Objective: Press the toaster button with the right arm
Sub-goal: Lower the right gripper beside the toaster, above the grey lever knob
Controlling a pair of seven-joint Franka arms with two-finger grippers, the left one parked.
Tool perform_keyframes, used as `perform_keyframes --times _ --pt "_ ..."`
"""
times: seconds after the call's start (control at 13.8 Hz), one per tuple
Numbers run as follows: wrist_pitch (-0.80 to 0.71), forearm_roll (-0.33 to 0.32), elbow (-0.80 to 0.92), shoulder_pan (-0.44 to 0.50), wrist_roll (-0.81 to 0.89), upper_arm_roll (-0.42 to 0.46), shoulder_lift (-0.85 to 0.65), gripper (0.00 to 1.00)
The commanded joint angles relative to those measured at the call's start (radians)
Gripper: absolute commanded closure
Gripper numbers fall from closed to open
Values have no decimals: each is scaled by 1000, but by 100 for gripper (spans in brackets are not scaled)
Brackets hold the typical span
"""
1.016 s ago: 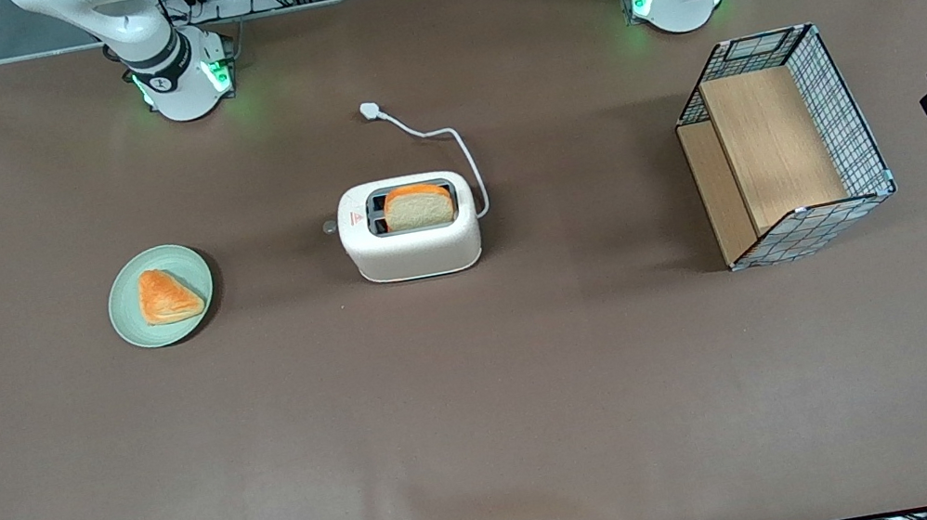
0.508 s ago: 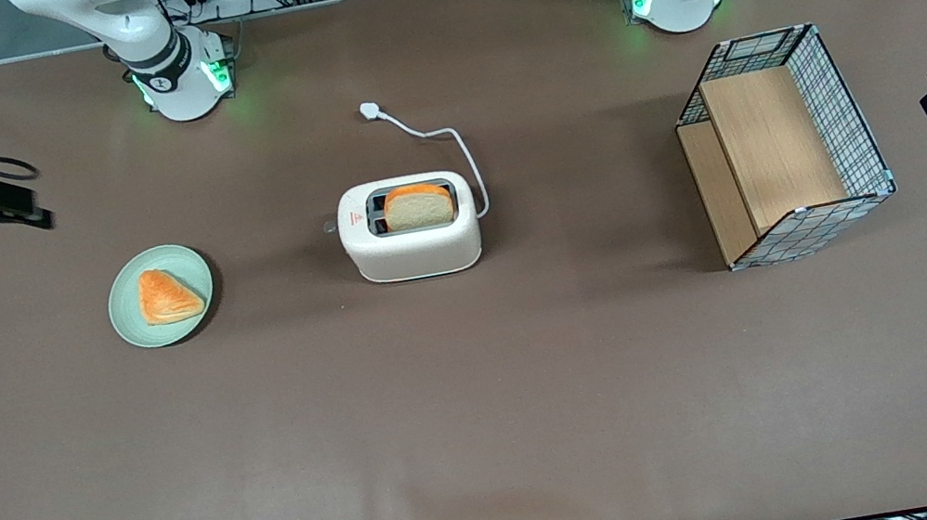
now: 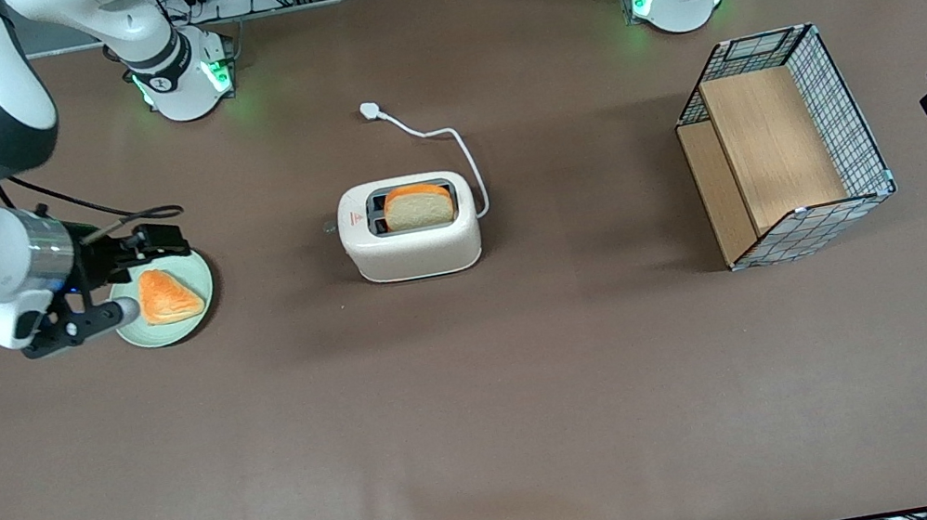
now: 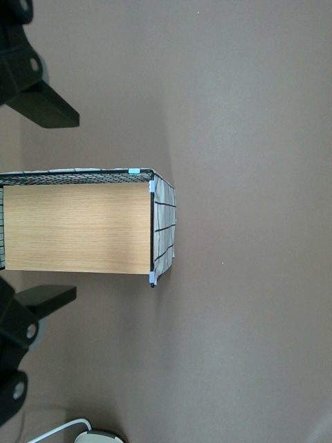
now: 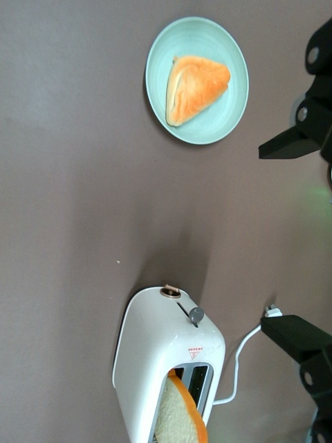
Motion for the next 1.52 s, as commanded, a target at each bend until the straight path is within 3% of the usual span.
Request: perform_keyframes --times 0.0,0.15,0.22,0.36,0.58,0.73,0.94,1.45 --pt "-60 46 12 17 -9 -8 7 0" --pt "-60 46 2 49 -11 -8 7 0" --pt "-56 46 -6 64 -17 -8 7 13" --pt "-53 50 -15 113 -44 -8 7 51" --pt "-33 50 -61 185 -46 -10 4 75" --pt "30 52 -150 175 -116 -10 -5 90" --pt "144 89 -273 153 -265 -11 -39 93" --pt "251 112 -325 219 -171 -10 -31 91"
